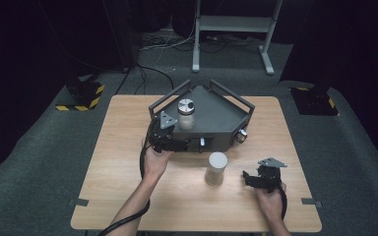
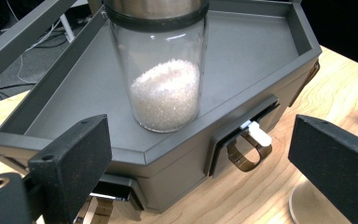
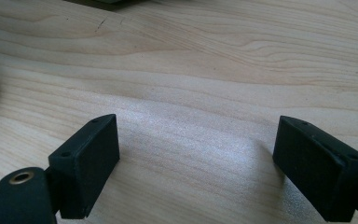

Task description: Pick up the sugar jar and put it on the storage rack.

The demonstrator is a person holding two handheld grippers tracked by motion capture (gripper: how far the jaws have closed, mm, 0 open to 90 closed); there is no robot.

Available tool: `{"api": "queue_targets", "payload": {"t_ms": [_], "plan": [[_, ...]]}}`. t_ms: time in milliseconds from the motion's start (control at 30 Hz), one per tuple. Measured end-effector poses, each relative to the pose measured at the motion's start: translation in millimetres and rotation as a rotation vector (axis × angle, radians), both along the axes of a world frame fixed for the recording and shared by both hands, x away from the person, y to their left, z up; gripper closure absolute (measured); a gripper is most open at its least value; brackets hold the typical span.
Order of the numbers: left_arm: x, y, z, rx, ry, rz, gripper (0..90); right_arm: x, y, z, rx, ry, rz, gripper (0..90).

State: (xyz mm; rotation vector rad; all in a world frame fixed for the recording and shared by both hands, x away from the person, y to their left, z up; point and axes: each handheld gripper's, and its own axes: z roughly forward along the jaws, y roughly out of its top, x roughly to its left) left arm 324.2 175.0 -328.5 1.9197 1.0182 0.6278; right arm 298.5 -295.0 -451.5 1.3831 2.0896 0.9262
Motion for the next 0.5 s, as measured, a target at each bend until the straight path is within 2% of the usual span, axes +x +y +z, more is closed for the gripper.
{"api": "queue_targets", "payload": {"t_ms": [267,500], "plan": [[-11.8,2.2,-9.8,0.008,-0.019,0.0,7.8,0.0,0.0,0.0,0.0,0.0,0.0,13.9],[-17.6,3.8,-18.9,0.02,-0.005,-0.009,7.8,0.0,0.0,0.0,0.0,0.0,0.0,13.9]]}}
